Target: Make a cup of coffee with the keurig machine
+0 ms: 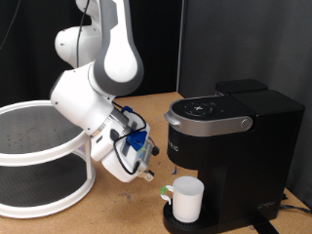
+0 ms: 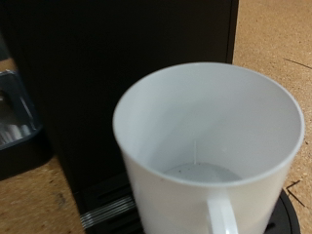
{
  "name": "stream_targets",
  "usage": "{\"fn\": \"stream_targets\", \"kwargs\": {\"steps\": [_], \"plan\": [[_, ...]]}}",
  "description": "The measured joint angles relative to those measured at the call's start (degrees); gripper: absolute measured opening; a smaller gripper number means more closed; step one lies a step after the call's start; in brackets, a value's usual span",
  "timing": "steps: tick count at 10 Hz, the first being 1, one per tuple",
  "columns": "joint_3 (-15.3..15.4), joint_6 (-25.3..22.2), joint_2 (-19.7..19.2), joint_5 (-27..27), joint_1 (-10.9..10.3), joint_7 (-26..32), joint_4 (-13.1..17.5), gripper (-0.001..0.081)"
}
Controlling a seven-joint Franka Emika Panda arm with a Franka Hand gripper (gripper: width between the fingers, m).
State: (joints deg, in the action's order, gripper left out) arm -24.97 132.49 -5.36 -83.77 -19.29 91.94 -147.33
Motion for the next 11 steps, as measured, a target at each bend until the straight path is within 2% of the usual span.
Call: {"fn": "stream_targets", "kwargs": {"steps": [4,7,11], "plan": [[-2.8,-1.7,7.9,9.2,2.7,-3.2,-3.9,0.0805],[-3.0,-2.6,7.4,9.7,2.8,-3.2,-4.0,0.0805],[-4.0,-5.7,8.7,12.6,4.3,-3.3,-4.4,0.0805]]}}
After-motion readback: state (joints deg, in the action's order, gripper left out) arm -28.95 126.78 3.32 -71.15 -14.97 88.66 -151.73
